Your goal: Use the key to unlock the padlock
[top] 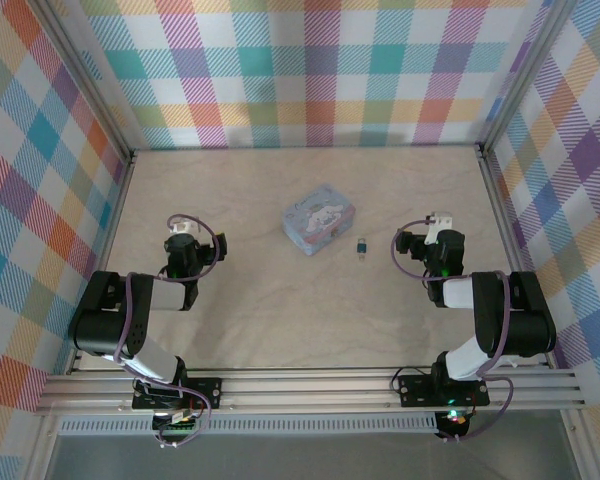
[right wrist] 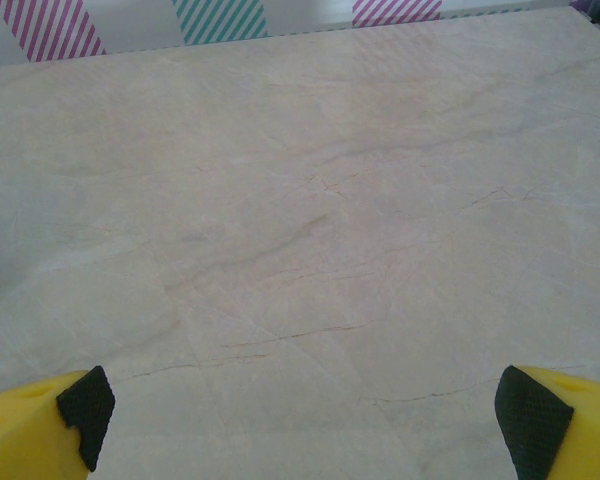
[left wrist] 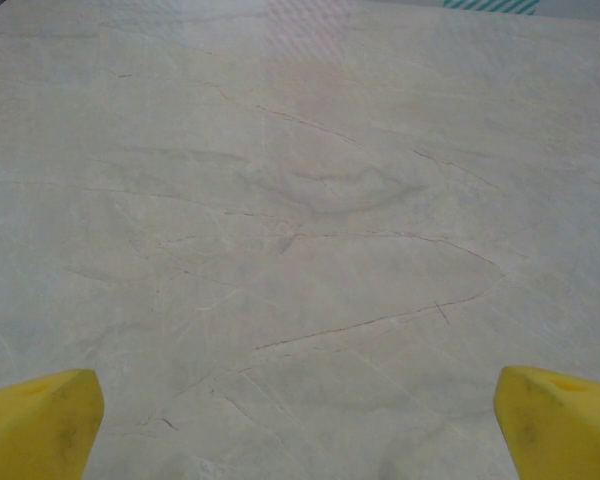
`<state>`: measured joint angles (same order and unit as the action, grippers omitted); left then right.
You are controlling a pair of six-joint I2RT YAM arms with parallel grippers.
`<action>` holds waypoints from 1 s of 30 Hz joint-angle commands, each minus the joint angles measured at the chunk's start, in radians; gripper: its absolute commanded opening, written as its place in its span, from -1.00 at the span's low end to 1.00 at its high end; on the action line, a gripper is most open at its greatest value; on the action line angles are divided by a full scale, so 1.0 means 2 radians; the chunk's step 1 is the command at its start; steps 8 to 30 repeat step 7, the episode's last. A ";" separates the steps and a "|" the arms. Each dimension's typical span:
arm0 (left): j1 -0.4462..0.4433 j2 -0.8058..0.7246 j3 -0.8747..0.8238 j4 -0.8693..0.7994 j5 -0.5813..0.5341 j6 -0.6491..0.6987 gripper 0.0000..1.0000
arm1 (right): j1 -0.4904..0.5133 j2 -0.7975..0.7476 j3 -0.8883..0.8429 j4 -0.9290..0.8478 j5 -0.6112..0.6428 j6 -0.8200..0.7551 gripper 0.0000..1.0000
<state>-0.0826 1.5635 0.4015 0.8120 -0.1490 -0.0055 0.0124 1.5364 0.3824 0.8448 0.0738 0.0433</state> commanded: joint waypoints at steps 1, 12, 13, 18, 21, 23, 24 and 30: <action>0.006 0.000 0.007 0.002 0.003 0.009 1.00 | 0.000 0.000 0.008 0.004 -0.009 -0.006 0.99; 0.005 0.000 0.007 0.001 0.004 0.009 1.00 | 0.000 0.000 0.011 0.000 -0.019 -0.011 0.99; 0.005 0.000 0.007 0.001 0.004 0.009 1.00 | 0.000 0.000 0.011 0.000 -0.019 -0.011 0.99; 0.005 0.000 0.007 0.001 0.004 0.009 1.00 | 0.000 0.000 0.011 0.000 -0.019 -0.011 0.99; 0.005 0.000 0.007 0.001 0.004 0.009 1.00 | 0.000 0.000 0.011 0.000 -0.019 -0.011 0.99; 0.005 0.000 0.007 0.001 0.004 0.009 1.00 | 0.000 0.000 0.011 0.000 -0.019 -0.011 0.99; 0.005 0.000 0.007 0.001 0.004 0.009 1.00 | 0.000 0.000 0.011 0.000 -0.019 -0.011 0.99; 0.005 0.000 0.007 0.001 0.004 0.009 1.00 | 0.000 0.000 0.011 0.000 -0.019 -0.011 0.99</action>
